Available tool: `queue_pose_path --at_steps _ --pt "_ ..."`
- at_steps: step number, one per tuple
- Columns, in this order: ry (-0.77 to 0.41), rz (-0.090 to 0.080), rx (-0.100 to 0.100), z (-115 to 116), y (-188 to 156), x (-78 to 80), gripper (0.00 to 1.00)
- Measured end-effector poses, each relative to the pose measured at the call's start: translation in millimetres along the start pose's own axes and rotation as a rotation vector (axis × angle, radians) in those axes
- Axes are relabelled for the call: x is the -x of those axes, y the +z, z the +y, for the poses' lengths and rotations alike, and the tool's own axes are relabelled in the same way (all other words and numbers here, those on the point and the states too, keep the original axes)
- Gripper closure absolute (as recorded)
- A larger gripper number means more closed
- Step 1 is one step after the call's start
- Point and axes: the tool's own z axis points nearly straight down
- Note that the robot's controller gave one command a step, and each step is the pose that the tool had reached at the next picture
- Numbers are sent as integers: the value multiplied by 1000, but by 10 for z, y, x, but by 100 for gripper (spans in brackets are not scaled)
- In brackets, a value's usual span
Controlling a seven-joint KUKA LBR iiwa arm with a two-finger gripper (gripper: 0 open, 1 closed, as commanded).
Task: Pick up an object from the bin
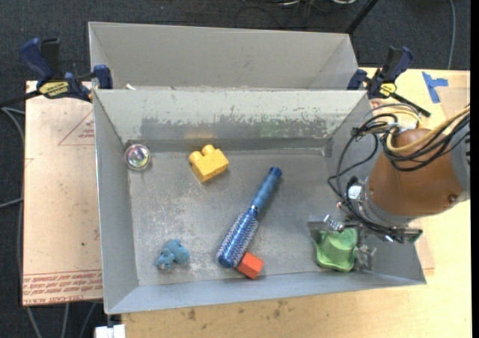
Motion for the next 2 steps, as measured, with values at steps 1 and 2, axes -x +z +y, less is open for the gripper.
queue_pose_path --at_steps 1,2 --pt "1 2 1 -1 -10 -2 100" --pt "-1 4 2 -271 -983 448 100"
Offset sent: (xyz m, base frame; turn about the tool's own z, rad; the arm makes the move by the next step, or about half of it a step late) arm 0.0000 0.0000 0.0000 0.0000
